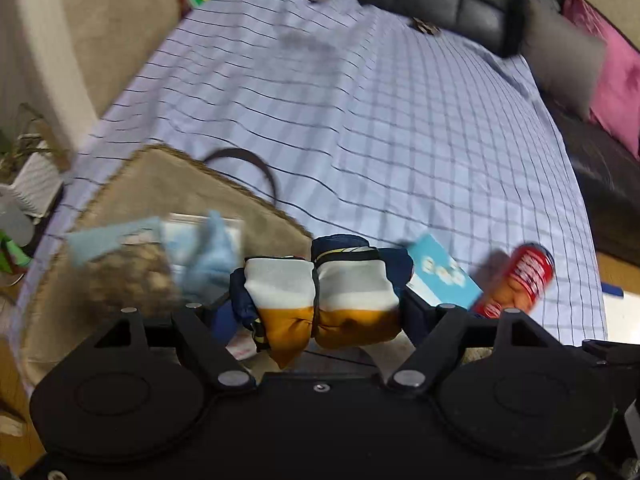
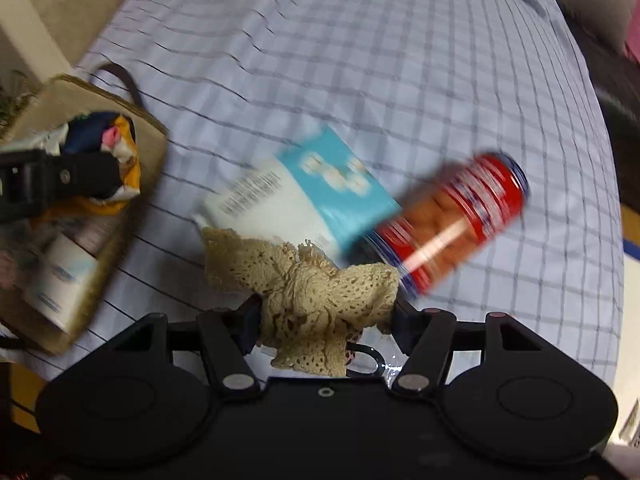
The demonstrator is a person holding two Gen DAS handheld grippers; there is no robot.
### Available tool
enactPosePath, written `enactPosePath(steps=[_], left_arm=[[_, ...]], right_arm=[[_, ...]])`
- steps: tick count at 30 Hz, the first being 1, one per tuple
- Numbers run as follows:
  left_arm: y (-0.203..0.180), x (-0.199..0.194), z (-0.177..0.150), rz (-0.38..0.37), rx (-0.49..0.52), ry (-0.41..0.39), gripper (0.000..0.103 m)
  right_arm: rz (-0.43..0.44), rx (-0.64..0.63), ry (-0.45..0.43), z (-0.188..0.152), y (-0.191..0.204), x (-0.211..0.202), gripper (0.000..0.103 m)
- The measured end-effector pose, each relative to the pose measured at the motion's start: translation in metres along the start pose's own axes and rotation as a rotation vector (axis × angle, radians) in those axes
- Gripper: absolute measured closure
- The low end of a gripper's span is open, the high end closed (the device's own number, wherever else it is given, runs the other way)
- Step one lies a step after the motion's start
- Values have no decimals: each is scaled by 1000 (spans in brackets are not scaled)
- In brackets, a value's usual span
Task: Organize soft objects
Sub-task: 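Carry the lace cloth and socks over the wicker basket with both tools, then open both tools to release the lace cloth and socks into the basket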
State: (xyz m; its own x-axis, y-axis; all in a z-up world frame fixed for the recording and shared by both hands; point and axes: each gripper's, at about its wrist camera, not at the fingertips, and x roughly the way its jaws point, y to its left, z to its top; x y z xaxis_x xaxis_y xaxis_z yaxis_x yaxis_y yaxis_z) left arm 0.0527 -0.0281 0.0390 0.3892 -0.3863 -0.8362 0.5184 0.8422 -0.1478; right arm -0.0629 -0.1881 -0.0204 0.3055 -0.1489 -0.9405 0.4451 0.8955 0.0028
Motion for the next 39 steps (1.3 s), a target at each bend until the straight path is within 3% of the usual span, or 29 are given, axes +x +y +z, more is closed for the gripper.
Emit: enactPosePath(steps=[7,13,24,30,34,39], left_arm=[[48,-24,-6,86,-70,-64,29],[86,-29,-16,148,-114,-63,29],[104,-30,-27,190,-80,-46,27],[104,-37,-33,185,-55,-66,4],[104,-39,-33,227,-43,-97,4],[103,-33,-32,201,-40,-70,4]], right_arm=[[57,-40,-146,26,49,-22,40],[95,-36,-252,47,78,-37,40],[240,-49,-243,80,122,-26,39],[268,-64,-253,95,143,-10,27],[256,-67,-242,102,146,5,22],[232,-67,-242,102,139,9,22]])
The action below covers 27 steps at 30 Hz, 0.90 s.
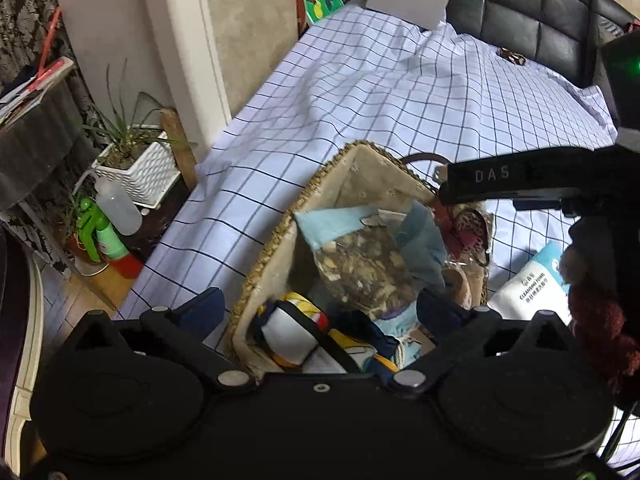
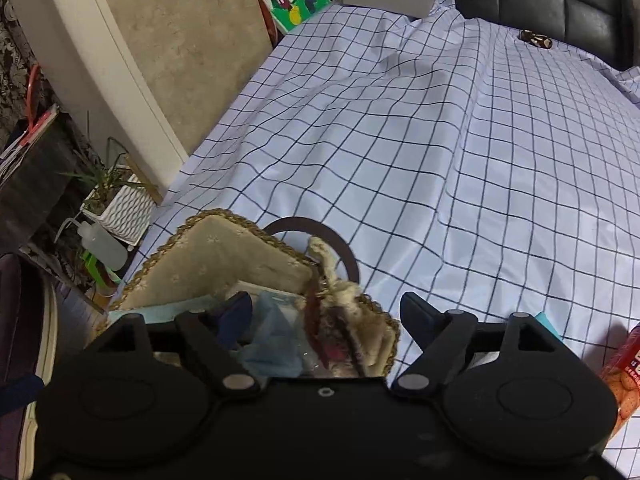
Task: Organize soft objects
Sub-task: 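Open both tools to release the lace cloth and socks into the basket, then withdraw both tools from the basket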
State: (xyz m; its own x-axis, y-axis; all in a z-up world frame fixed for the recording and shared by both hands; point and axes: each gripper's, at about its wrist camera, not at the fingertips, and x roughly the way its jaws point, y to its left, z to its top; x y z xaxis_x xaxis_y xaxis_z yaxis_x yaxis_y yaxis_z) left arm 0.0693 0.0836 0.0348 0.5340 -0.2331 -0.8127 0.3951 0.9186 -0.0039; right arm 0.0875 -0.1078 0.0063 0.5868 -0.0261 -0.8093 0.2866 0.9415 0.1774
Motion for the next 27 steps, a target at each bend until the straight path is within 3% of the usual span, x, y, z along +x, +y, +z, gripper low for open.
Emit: enactPosePath(steps=[16,27], left_arm=[[-27,-8,-3,24,28,-10,4],[-37,-10,-6,88,34,-21,4]], right_arm=[[-89,-36,-19,-20,-24,-40,22],[-135,-72,0,-40,-37,-54,21]])
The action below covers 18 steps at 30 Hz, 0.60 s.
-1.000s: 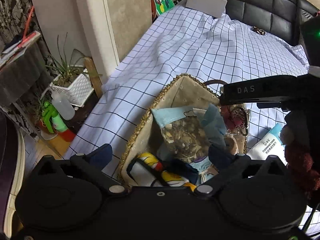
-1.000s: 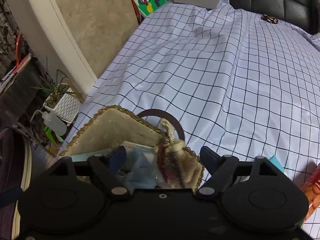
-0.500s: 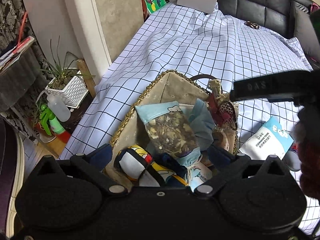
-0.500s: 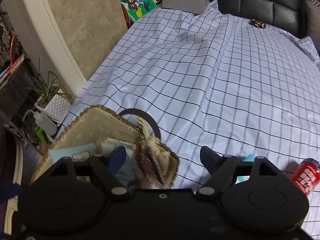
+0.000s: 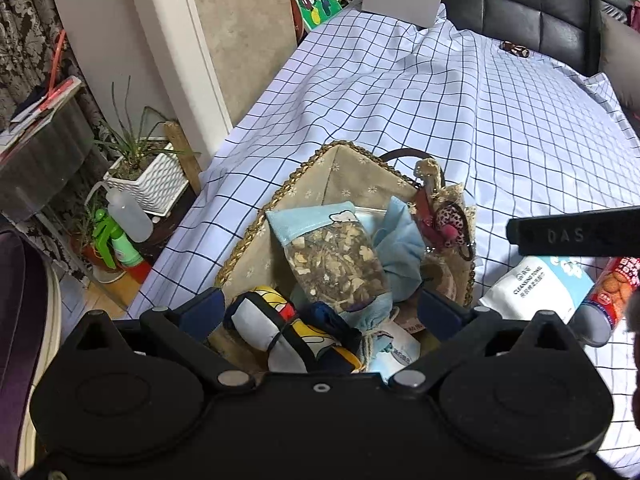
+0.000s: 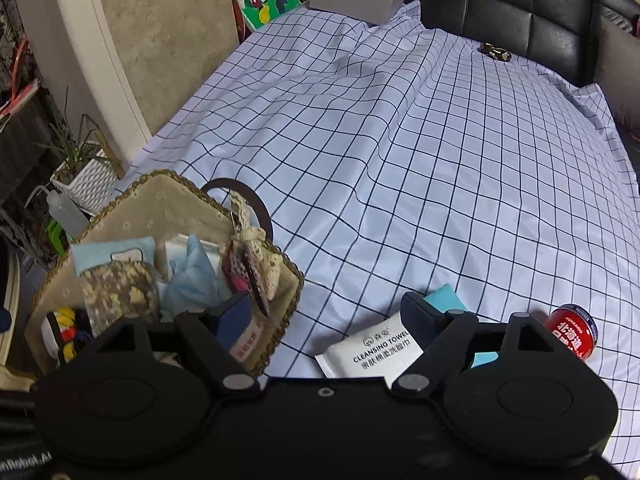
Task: Organize soft objects
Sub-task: 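Withdraw both tools from the basket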
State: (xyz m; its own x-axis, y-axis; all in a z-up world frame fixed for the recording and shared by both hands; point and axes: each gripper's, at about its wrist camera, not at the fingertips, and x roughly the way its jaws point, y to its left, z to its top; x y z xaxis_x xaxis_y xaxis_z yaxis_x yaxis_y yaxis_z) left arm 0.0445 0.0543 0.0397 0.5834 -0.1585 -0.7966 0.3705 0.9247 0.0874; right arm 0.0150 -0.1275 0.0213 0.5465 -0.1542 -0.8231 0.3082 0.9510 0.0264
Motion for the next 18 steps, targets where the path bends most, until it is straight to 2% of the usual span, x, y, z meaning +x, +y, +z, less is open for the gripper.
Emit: enactPosePath(steps=[6,13,18], left_arm=[[-3,2,-3,67,12,0,4],[-1,4,-2,59,-7,6,4],[-1,4,-4,89,-19,3,4]], right_arm=[[-16,-21,18,-9,-2,0,21],[-40,-41,46,-18,-5,5,21],[-44,-60,64,-25,-6,9,21]])
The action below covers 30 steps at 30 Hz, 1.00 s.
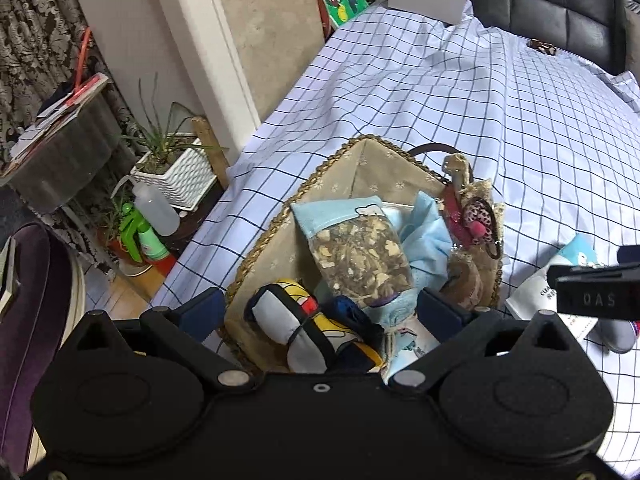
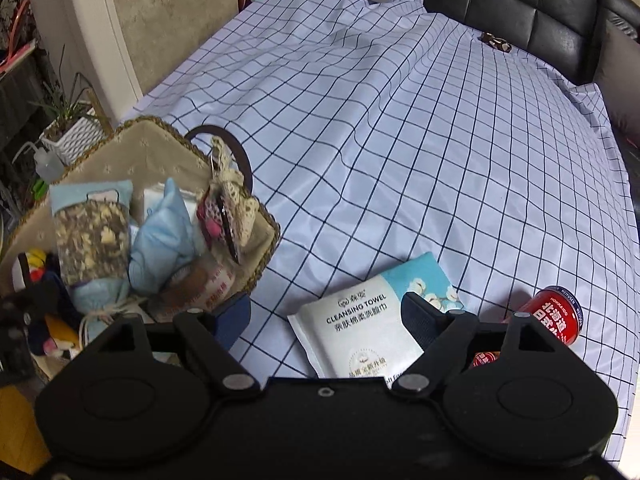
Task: Organize soft objects
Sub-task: 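Withdraw both tools from the basket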
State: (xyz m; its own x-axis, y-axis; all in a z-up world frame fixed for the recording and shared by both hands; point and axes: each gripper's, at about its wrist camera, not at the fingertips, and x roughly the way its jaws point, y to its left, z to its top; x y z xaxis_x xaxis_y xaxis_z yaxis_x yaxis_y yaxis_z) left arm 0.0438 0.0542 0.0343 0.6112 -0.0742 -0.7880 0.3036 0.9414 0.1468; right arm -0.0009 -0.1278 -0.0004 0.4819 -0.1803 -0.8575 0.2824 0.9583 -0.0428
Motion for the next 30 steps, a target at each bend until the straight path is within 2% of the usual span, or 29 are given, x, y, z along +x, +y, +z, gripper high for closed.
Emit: enactPosePath(steps=[11,30], left_arm=[[3,8,-1,5,-30,42,4],[1,9,-1,39,-31,25,4]], right_arm=[[-8,-12,20,-4,0,2,21],[-4,-26,30,-6,2,5,21]])
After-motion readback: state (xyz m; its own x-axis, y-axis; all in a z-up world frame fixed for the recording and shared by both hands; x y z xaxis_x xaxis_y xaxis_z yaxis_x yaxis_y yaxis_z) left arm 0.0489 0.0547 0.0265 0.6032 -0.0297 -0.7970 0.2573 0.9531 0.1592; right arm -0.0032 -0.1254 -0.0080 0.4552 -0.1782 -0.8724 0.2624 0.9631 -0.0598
